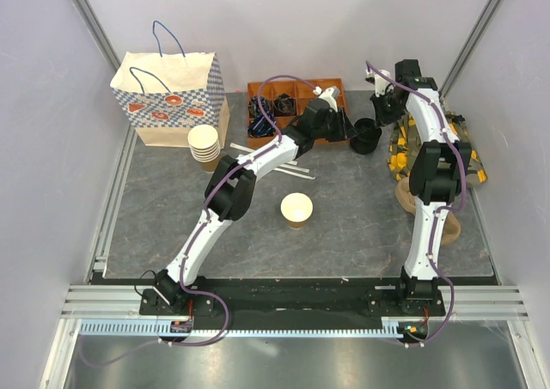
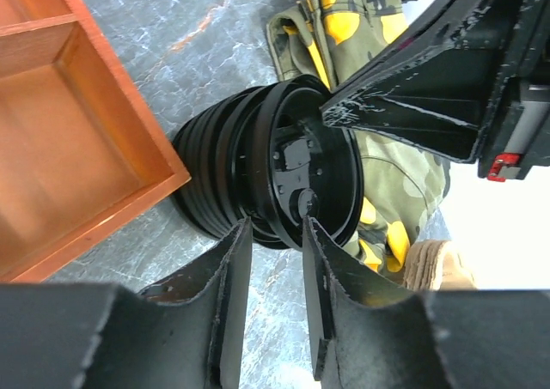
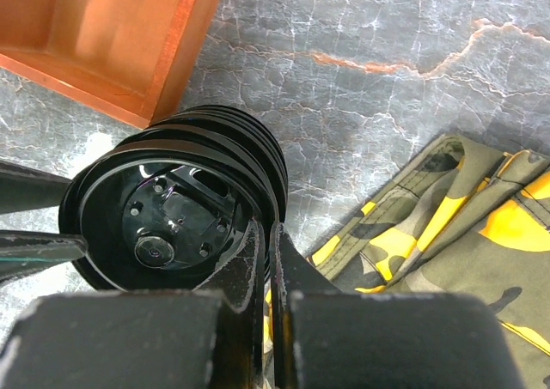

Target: Pack the takeout coffee

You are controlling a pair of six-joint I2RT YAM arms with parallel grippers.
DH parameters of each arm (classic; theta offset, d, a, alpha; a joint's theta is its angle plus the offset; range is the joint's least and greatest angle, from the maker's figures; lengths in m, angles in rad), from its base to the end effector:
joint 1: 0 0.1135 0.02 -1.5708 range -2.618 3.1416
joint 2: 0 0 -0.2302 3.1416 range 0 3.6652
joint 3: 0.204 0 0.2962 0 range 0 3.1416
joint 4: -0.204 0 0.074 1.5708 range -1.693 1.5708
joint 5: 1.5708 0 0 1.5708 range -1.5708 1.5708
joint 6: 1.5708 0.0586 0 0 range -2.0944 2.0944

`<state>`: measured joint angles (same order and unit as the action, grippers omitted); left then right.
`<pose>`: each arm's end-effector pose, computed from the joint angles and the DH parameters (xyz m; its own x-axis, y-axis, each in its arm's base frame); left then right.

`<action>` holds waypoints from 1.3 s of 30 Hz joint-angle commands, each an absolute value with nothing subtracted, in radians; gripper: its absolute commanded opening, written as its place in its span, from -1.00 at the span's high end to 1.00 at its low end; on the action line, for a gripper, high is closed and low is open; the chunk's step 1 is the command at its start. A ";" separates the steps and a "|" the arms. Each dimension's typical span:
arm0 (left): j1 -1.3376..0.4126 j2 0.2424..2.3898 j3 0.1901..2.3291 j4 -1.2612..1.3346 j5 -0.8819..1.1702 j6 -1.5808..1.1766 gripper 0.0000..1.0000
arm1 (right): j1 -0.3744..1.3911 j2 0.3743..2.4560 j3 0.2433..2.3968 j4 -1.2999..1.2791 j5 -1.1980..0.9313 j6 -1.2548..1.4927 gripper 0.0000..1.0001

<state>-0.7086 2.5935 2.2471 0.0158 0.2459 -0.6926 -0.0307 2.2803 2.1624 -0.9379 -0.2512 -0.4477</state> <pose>0.4717 -0.4231 0.1489 -0.7044 -0.2120 -0.6775 0.4629 0.5863 -0.6648 0.5297 -0.0017 0.1998 -0.7441 -0.3966 -0.5376 -0.4601 0.8877 -0.0182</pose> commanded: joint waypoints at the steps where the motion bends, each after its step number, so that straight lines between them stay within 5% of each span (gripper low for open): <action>1: -0.713 2.615 2.290 0.080 0.279 -0.733 0.29 | -0.031 2.235 2.187 -0.931 -0.275 -0.434 1.00; 10: -0.710 2.623 2.301 0.092 0.282 -0.749 0.61 | -0.029 2.237 2.187 -0.931 -0.284 -0.437 0.98; 16: -0.706 2.612 2.293 0.086 0.279 -0.802 0.96 | -0.029 2.233 2.194 -0.933 -0.295 -0.439 0.65; 31: -0.677 2.556 2.261 0.112 0.356 -0.910 0.96 | -0.032 2.157 2.241 -0.956 -0.307 -0.419 -0.78; 39: -0.654 2.467 2.221 0.118 0.393 -0.923 0.96 | -0.035 2.059 2.292 -1.009 -0.363 -0.403 -0.96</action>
